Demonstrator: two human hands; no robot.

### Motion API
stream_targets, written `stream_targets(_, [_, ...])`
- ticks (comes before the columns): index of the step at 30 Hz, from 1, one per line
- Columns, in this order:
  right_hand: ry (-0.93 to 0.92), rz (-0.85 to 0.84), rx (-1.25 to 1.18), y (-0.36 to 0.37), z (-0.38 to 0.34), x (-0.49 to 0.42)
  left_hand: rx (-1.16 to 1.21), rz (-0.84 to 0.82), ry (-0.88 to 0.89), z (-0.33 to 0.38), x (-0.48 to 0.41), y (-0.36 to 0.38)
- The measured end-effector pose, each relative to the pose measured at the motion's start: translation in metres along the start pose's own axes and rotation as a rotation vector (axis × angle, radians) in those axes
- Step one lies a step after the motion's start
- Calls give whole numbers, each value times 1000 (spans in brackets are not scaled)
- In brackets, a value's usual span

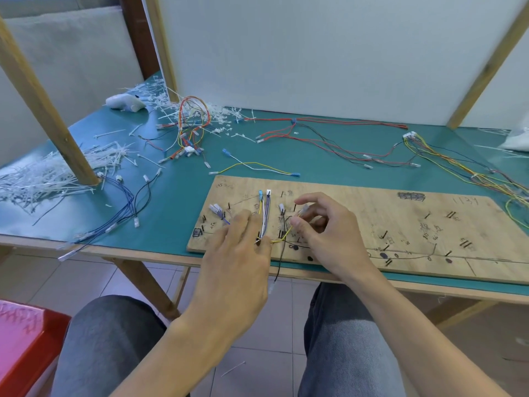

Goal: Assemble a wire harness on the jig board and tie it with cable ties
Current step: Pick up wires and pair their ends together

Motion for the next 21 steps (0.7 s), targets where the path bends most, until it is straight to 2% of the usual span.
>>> stream_targets(3, [21,26,-7,0,0,-2,7,29,110,2,0,6])
stream_targets(12, [48,11,-99,-2,-6,-12,-72,60,225,-3,-4,13])
stream_targets(18, [-5,23,189,7,-8,-34,-16,50,248,-3,-10,6])
stream_targets(21, [-59,62,240,8,-5,-35,7,27,256,-4,-13,3])
Point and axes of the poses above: each hand's wrist, its own x-axis away from the middle knuckle, its own y-axis out of the palm, z = x × y, the point moved 2 cm from there along -x, towards the middle knuckle, and after that the axes turned 2 degrees about -y, right-handed, at the moved point
